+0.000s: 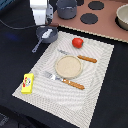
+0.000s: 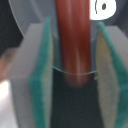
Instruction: Interact with the objects in diverse but meaningful ways.
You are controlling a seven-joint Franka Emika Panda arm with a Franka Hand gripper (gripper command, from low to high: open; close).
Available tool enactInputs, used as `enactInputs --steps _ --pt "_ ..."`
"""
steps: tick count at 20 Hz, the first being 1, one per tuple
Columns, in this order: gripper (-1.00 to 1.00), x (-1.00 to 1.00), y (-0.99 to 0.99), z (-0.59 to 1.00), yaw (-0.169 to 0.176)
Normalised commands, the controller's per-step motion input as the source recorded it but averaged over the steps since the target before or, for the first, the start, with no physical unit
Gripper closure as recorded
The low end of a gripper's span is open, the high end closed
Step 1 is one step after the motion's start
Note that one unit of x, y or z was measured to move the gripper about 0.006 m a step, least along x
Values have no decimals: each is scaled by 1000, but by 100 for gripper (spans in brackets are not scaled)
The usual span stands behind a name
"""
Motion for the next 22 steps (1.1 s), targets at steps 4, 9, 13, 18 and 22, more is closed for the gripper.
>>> enactInputs --steps 4,9,13,18,22 --pt "-100 0 0 0 0" --pt "-100 5 -47 0 -21" --pt "-100 41 -181 -9 -89" --pt "-100 5 -247 -82 -125" --pt "-100 0 -232 -123 -164"
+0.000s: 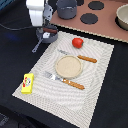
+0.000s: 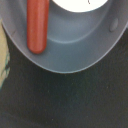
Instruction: Interact with the objects in diverse but meaningful ways.
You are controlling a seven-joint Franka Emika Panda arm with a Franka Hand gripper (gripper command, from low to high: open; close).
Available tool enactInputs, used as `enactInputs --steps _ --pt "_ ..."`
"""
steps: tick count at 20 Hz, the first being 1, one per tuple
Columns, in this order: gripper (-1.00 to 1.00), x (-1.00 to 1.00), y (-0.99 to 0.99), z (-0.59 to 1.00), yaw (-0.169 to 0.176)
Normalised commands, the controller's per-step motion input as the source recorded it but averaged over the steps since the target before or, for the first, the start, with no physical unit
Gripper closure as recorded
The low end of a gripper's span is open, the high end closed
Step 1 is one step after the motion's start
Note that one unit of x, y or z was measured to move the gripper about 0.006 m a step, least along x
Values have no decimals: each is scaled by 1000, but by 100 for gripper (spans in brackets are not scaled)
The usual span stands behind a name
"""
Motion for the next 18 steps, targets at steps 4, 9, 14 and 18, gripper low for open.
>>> enactInputs --steps 4,9,14,18 --pt "-100 0 -204 -134 -177" --pt "-100 0 -160 -151 -179" --pt "-100 -18 -11 -205 -66" --pt "-100 -41 -1 -254 -61"
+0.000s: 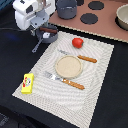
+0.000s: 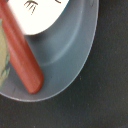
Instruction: Interact with the objects in diverse but meaningful ways.
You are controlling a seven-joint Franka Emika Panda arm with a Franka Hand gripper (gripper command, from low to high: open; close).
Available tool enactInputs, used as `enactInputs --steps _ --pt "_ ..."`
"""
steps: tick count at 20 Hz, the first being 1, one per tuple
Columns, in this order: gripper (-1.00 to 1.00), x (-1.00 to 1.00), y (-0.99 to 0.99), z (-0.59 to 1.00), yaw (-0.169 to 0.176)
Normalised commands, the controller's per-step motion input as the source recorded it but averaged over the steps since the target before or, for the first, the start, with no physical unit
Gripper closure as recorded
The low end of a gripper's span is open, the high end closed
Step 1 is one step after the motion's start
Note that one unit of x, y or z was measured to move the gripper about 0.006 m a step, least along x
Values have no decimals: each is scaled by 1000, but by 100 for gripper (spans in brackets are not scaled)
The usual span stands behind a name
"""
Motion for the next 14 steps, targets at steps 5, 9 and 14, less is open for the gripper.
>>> enactInputs --steps 5,9,14 --pt "-100 -108 -24 -300 -53" --pt "-100 -221 -32 -270 -46" --pt "-100 -315 -51 -292 -42"
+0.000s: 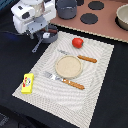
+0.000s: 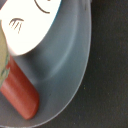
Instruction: Interact with the objects in diverse but meaningful ways.
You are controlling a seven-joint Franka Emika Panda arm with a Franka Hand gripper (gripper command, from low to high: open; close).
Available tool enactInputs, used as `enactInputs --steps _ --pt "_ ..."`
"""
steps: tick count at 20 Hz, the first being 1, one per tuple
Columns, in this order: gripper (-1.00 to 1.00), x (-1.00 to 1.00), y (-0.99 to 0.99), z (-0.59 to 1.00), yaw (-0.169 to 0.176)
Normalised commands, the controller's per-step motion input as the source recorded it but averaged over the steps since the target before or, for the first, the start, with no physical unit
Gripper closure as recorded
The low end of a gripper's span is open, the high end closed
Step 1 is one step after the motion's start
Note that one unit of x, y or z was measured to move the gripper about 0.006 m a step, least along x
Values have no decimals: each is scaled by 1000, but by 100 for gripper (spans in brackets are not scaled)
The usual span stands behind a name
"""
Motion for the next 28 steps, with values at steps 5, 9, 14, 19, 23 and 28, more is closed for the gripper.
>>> enactInputs --steps 5,9,14,19,23,28 --pt "-100 -347 -47 -313 -30" --pt "-100 -412 -21 -350 -21" --pt "-100 -499 0 -347 0" --pt "100 -437 0 -293 0" --pt "100 -369 0 -241 0" --pt "100 -315 0 -205 0"
